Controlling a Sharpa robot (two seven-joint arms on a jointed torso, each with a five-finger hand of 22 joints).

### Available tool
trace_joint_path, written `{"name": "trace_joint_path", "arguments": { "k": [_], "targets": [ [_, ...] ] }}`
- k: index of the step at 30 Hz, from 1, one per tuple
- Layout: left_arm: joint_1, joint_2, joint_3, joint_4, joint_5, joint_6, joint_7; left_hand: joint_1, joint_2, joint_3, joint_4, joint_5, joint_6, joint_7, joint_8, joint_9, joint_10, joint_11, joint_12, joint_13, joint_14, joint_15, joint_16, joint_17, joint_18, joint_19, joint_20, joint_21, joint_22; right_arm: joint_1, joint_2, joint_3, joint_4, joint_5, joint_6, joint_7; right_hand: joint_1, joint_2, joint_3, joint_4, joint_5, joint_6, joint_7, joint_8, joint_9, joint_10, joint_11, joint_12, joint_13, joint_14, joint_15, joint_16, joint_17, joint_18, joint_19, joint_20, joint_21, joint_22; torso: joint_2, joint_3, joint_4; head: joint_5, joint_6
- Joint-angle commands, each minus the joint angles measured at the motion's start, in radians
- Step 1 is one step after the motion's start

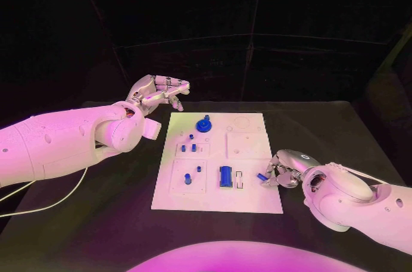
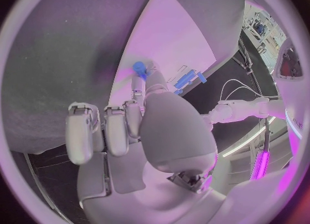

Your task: Assemble the parts on the task board

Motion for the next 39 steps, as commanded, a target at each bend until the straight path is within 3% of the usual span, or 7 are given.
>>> {"name": "trace_joint_path", "arguments": {
  "k": [1,6,11,18,28,29,39],
  "targets": [
    [0.001,0.001,0.001,0.000,0.003,0.014,0.021,-0.001,0.009,-0.005,-0.002,0.004,-0.004,-0.003,0.003,0.000,-0.006,-0.002,0.006,0.001,-0.005,-0.001,0.001,-0.001,0.020,-0.004,0.005,-0.004,-0.001,-0.006,0.008,-0.005,-0.011,-0.097,0.092,-0.025,0.036,0.020,0.011,-0.018,-0.014,0.002,0.004,-0.007,-0.005,-0.005,-0.006,-0.006,-0.022,0.071,-0.007,-0.003,0.090,0.002,0.041,-0.008,-0.006,0.186,0.000,-0.0001,-0.0002,0.002,-0.001],
    [0.001,0.001,0.001,0.000,0.003,0.015,0.020,-0.001,0.010,-0.005,-0.002,0.004,-0.002,-0.004,0.004,0.001,-0.006,-0.002,0.008,0.001,-0.005,-0.001,0.001,-0.001,0.020,-0.004,0.005,-0.004,-0.001,-0.008,0.017,-0.005,-0.015,-0.135,0.115,-0.032,0.070,0.041,0.044,-0.042,0.010,0.005,0.004,-0.011,-0.007,-0.007,-0.008,-0.009,-0.022,0.071,-0.008,-0.004,0.090,0.002,0.041,-0.009,-0.006,0.186,0.000,0.0000,-0.0011,0.002,0.001],
    [0.001,0.001,0.001,0.001,0.003,0.016,0.020,-0.001,0.010,-0.005,-0.002,0.004,-0.002,-0.004,0.004,0.001,-0.006,-0.002,0.008,0.001,-0.005,-0.001,0.001,-0.001,0.020,-0.004,0.005,-0.004,-0.001,-0.008,0.015,-0.005,-0.006,-0.118,0.102,-0.041,0.035,0.047,0.088,-0.022,0.212,0.009,0.000,-0.024,-0.013,-0.008,-0.012,-0.014,-0.021,0.072,-0.009,-0.001,0.095,0.001,0.044,-0.011,-0.003,0.190,0.000,0.0000,-0.0001,0.002,0.000],
    [0.001,0.000,0.001,0.002,0.003,0.017,0.020,0.000,0.011,-0.005,-0.003,0.004,-0.001,-0.005,0.005,0.001,-0.007,-0.003,0.010,0.002,-0.006,-0.001,0.002,-0.001,0.020,-0.004,0.005,-0.005,-0.002,-0.008,-0.005,-0.005,0.032,-0.044,0.023,-0.045,-0.027,0.030,0.162,0.032,0.355,0.015,-0.007,-0.030,-0.014,0.003,-0.018,-0.009,-0.014,0.076,-0.015,0.009,0.111,-0.003,0.056,-0.016,0.010,0.204,0.000,0.0001,-0.0004,0.002,0.001],
    [0.001,0.000,0.001,0.004,0.003,0.017,0.020,0.000,0.011,-0.005,-0.003,0.004,-0.001,-0.005,0.005,0.001,-0.007,-0.003,0.010,0.002,-0.006,-0.001,0.002,-0.001,0.020,-0.004,0.005,-0.005,-0.002,-0.006,-0.023,-0.004,0.094,0.037,-0.094,-0.047,-0.069,-0.026,0.280,0.072,0.375,0.024,-0.012,-0.030,-0.008,0.018,-0.021,0.004,0.002,0.078,-0.019,0.016,0.121,-0.006,0.062,-0.020,0.017,0.212,0.001,-0.0012,-0.0006,0.005,-0.002],
    [0.001,-0.001,0.001,0.005,0.003,0.017,0.021,0.000,0.011,-0.005,-0.003,0.004,-0.001,-0.005,0.005,0.001,-0.007,-0.003,0.010,0.002,-0.006,-0.001,0.002,-0.001,0.020,-0.004,0.005,-0.005,-0.002,-0.006,-0.022,-0.004,0.099,0.042,-0.107,-0.047,-0.080,-0.041,0.302,0.079,0.368,0.025,-0.012,-0.030,-0.007,0.019,-0.021,0.004,0.002,0.078,-0.019,0.015,0.121,-0.006,0.062,-0.020,0.017,0.212,0.001,-0.0013,-0.0007,0.006,-0.002],
    [0.001,-0.005,0.001,0.011,0.003,0.018,0.021,0.002,0.012,-0.005,-0.004,0.004,0.000,-0.005,0.006,0.001,-0.008,-0.003,0.011,0.002,-0.006,-0.001,0.002,-0.002,0.020,-0.004,0.005,-0.006,-0.003,-0.006,0.007,-0.003,0.099,0.110,-0.171,-0.047,-0.151,-0.083,0.333,0.124,0.300,0.035,-0.010,-0.025,0.000,0.028,-0.019,0.013,0.012,0.079,-0.017,0.018,0.124,-0.006,0.064,-0.019,0.019,0.214,0.002,-0.0004,-0.0007,0.007,-0.004]
  ]
}}
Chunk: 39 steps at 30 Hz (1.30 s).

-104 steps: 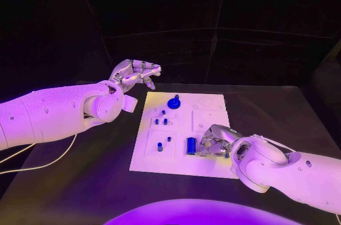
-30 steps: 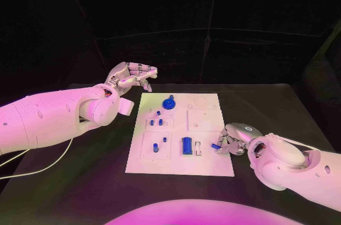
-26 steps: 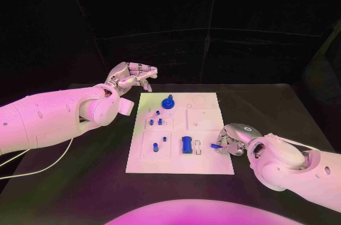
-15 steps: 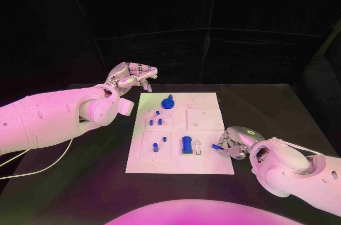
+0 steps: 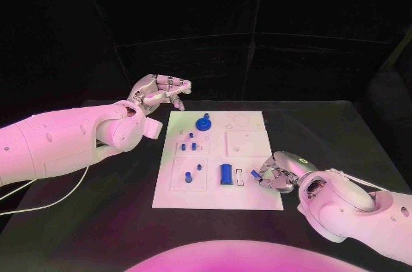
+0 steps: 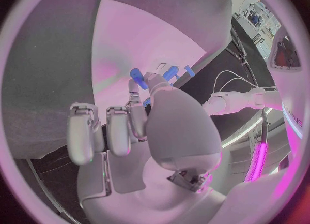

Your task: Assemble the parts on the task board

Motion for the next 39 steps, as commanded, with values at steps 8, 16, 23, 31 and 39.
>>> {"name": "trace_joint_path", "arguments": {
  "k": [8,16,23,31,39],
  "targets": [
    [0.002,0.000,0.001,0.007,0.003,0.012,0.020,-0.002,0.008,-0.005,-0.004,0.004,0.000,-0.005,0.006,0.001,-0.004,0.000,0.007,0.002,-0.006,-0.001,0.002,-0.002,0.010,-0.004,0.004,-0.006,-0.002,0.002,0.053,0.001,-0.024,0.136,-0.060,0.000,-0.083,-0.019,-0.037,0.054,0.042,0.020,-0.006,0.007,0.016,0.008,0.006,0.012,0.068,0.080,-0.003,0.009,0.128,-0.007,0.066,-0.005,0.009,0.217,0.000,0.0010,0.0012,-0.001,-0.001],
    [0.002,0.000,0.001,0.010,0.003,0.013,0.019,-0.002,0.008,-0.005,-0.004,0.004,0.000,-0.005,0.006,0.001,-0.004,0.000,0.007,0.002,-0.006,-0.001,0.002,-0.002,0.010,-0.004,0.004,-0.006,-0.002,0.002,0.093,0.001,-0.058,0.166,-0.021,-0.007,-0.094,-0.018,-0.047,0.062,0.049,0.028,-0.009,0.013,0.020,0.010,0.003,0.016,0.072,0.080,-0.004,0.010,0.129,-0.007,0.067,-0.006,0.009,0.218,0.001,-0.0002,0.0022,0.001,-0.006],
    [0.002,-0.002,0.001,0.013,0.003,0.015,0.018,-0.001,0.009,-0.005,-0.005,0.004,0.000,-0.005,0.006,0.001,-0.005,0.000,0.008,0.002,-0.007,-0.002,0.003,-0.002,0.010,-0.003,0.004,-0.007,-0.002,0.002,0.117,0.001,-0.073,0.177,-0.003,-0.008,-0.099,-0.017,-0.052,0.065,0.049,0.030,-0.010,0.015,0.021,0.011,0.003,0.016,0.072,0.080,-0.005,0.010,0.130,-0.007,0.067,-0.006,0.010,0.218,0.001,-0.0001,0.0006,0.004,-0.010],
    [0.003,-0.003,0.001,0.015,0.003,0.016,0.017,-0.001,0.009,-0.005,-0.005,0.004,0.000,-0.005,0.006,0.001,-0.005,0.000,0.008,0.002,-0.007,-0.002,0.003,-0.002,0.010,-0.003,0.004,-0.007,-0.002,0.002,0.135,0.001,-0.088,0.177,-0.010,-0.007,-0.099,-0.018,-0.052,0.066,0.049,0.030,-0.010,0.015,0.022,0.010,0.002,0.014,0.070,0.080,-0.005,0.010,0.130,-0.007,0.067,-0.007,0.009,0.218,0.001,0.0001,0.0022,0.005,-0.011],
    [0.003,-0.004,0.001,0.016,0.003,0.015,0.017,-0.001,0.009,-0.005,-0.005,0.004,0.000,-0.005,0.006,0.001,-0.005,0.000,0.008,0.002,-0.007,-0.002,0.003,-0.002,0.010,-0.003,0.004,-0.007,-0.002,0.002,0.146,0.001,-0.103,0.175,-0.011,-0.007,-0.114,-0.018,-0.068,0.074,0.028,0.028,-0.010,0.017,0.025,0.008,0.003,0.011,0.069,0.080,-0.006,0.009,0.128,-0.007,0.067,-0.007,0.009,0.218,0.000,0.0000,0.0019,0.008,-0.011]
  ]
}}
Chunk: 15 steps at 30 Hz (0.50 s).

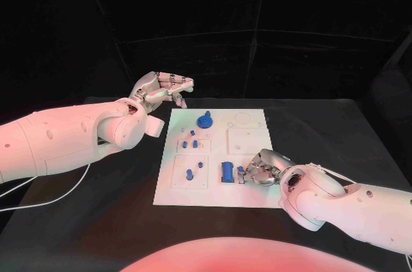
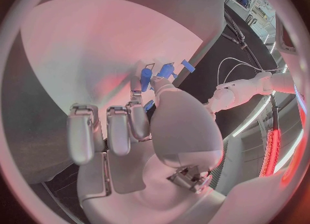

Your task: Assemble the parts on the task board

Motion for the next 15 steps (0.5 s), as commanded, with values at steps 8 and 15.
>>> {"name": "trace_joint_path", "arguments": {
  "k": [8,15],
  "targets": [
    [0.002,-0.001,0.001,0.003,0.003,0.012,0.016,-0.001,0.009,-0.003,-0.003,0.004,-0.001,-0.005,0.006,0.001,-0.007,0.000,0.002,0.001,-0.008,-0.002,0.003,-0.002,0.012,-0.003,0.004,-0.008,-0.002,0.002,0.004,0.000,-0.010,-0.006,-0.003,0.000,-0.087,0.016,-0.087,0.008,-0.259,-0.008,0.008,0.009,0.009,-0.007,0.006,-0.014,0.060,0.078,-0.002,0.001,0.121,-0.005,0.062,-0.004,0.000,0.213,-0.001,-0.0003,-0.0001,0.002,0.000],
    [0.002,-0.002,0.001,0.004,0.003,0.012,0.014,-0.001,0.009,-0.004,-0.003,0.004,-0.003,-0.003,0.005,0.000,-0.009,0.001,0.004,0.001,-0.008,-0.001,0.004,-0.002,0.012,-0.003,0.004,-0.008,-0.002,0.002,0.001,0.000,-0.004,-0.012,-0.005,0.004,-0.114,0.028,-0.144,0.010,-0.346,-0.018,0.010,0.013,0.016,-0.012,0.008,-0.020,0.057,0.077,0.000,-0.002,0.117,-0.004,0.060,-0.002,-0.003,0.210,0.000,0.0004,-0.0002,0.002,0.000]
  ]
}}
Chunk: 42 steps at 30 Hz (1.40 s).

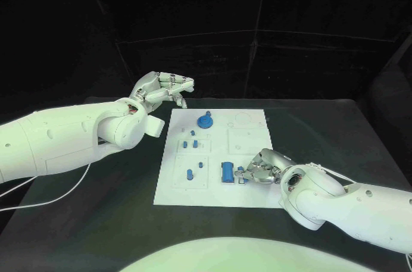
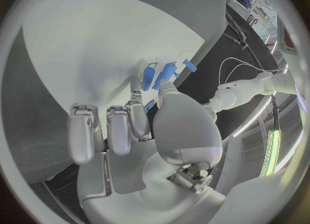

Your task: Assemble the parts on the task board

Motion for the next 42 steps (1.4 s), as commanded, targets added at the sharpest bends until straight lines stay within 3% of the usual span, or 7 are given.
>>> {"name": "trace_joint_path", "arguments": {
  "k": [1,22,30,33,36,39,42],
  "targets": [
    [0.002,-0.001,0.001,0.002,0.003,0.011,0.014,-0.001,0.009,-0.004,-0.003,0.004,-0.003,-0.003,0.005,0.000,-0.009,0.001,0.004,0.001,-0.008,-0.001,0.004,-0.001,0.012,-0.003,0.004,-0.005,-0.001,0.002,-0.003,0.001,0.009,-0.011,-0.004,0.006,-0.009,-0.001,-0.009,-0.001,-0.006,-0.008,0.001,0.004,0.002,-0.007,0.003,-0.005,0.057,0.077,0.000,-0.002,0.117,-0.005,0.060,-0.002,-0.003,0.210,0.001,0.0004,-0.0002,0.000,0.000],
    [0.002,0.001,0.001,-0.005,0.003,0.012,0.013,-0.001,0.010,-0.005,-0.003,0.004,-0.005,-0.002,0.004,0.000,-0.011,0.002,0.005,0.001,-0.009,-0.001,0.004,-0.001,0.012,-0.003,0.004,-0.006,-0.002,0.001,-0.051,0.000,0.064,-0.037,-0.010,0.017,-0.028,0.063,-0.051,-0.003,0.071,-0.007,-0.002,0.015,0.011,0.003,0.000,0.009,0.070,0.078,-0.002,0.000,0.121,-0.006,0.064,-0.003,0.001,0.215,0.001,0.0009,0.0004,-0.001,0.001],
    [0.002,0.003,0.001,-0.007,0.003,0.013,0.013,0.000,0.011,-0.005,-0.004,0.004,-0.006,-0.002,0.004,-0.001,-0.012,0.002,0.005,0.001,-0.009,-0.001,0.004,-0.001,0.012,-0.003,0.004,-0.006,-0.002,0.001,-0.065,0.000,0.053,-0.041,-0.002,0.029,0.093,0.058,-0.051,-0.052,0.090,-0.013,-0.003,0.017,0.016,0.001,-0.001,0.006,0.070,0.078,-0.004,-0.001,0.120,-0.006,0.063,-0.005,0.000,0.215,0.001,-0.0003,0.0004,-0.002,0.002],
    [0.002,0.002,0.001,-0.006,0.003,0.019,0.015,0.000,0.011,-0.005,-0.004,0.004,-0.006,-0.002,0.003,-0.001,-0.012,0.002,0.006,0.001,-0.009,-0.001,0.004,-0.002,0.012,-0.002,0.005,-0.006,-0.003,0.002,-0.076,0.001,0.043,0.026,-0.024,0.137,0.135,0.048,-0.056,-0.072,0.088,-0.049,0.011,-0.004,0.008,-0.011,0.009,-0.012,0.057,0.074,0.003,-0.013,0.101,0.000,0.048,-0.001,-0.018,0.197,0.000,-0.0008,0.0007,-0.004,0.005],
    [0.002,-0.003,0.001,-0.005,0.004,0.044,0.026,0.004,0.013,-0.005,-0.007,0.004,-0.007,-0.002,0.003,-0.001,-0.017,0.003,0.008,0.000,-0.013,0.000,0.004,-0.003,0.012,-0.004,0.005,-0.009,-0.005,0.010,-0.096,0.001,0.021,0.195,-0.023,0.406,0.216,0.054,-0.048,-0.111,0.062,-0.100,0.036,-0.037,-0.006,-0.079,0.030,-0.108,-0.016,0.050,0.020,-0.076,0.013,0.026,-0.018,0.011,-0.099,0.119,-0.002,-0.0022,0.0024,-0.007,0.010],
    [0.001,-0.013,0.001,-0.006,0.018,0.072,0.046,0.013,0.021,-0.007,-0.015,0.003,-0.011,0.001,0.003,-0.001,-0.036,0.008,0.009,-0.005,-0.051,0.008,-0.014,-0.015,0.010,-0.027,0.011,-0.030,-0.018,0.033,-0.114,0.001,-0.010,0.416,0.015,0.656,0.312,0.066,-0.026,-0.163,0.025,-0.144,0.061,-0.068,-0.020,-0.282,0.052,-0.396,-0.232,-0.025,0.037,-0.254,-0.199,0.081,-0.177,0.027,-0.299,-0.061,-0.007,-0.0032,0.0006,-0.011,0.021],
    [0.001,-0.021,0.001,-0.011,0.029,0.091,0.061,0.020,0.026,-0.009,-0.023,0.004,-0.014,0.005,0.002,-0.001,-0.047,0.013,0.009,-0.011,-0.094,0.015,-0.047,-0.037,0.009,-0.058,0.019,-0.061,-0.037,0.057,-0.127,0.003,-0.033,0.574,0.057,0.783,0.362,0.071,-0.018,-0.186,-0.009,-0.177,0.079,-0.091,-0.032,-0.436,0.067,-0.637,-0.417,-0.156,0.055,-0.531,-0.483,0.139,-0.378,0.044,-0.569,-0.288,-0.015,-0.0054,-0.0003,-0.014,0.027]
  ]
}}
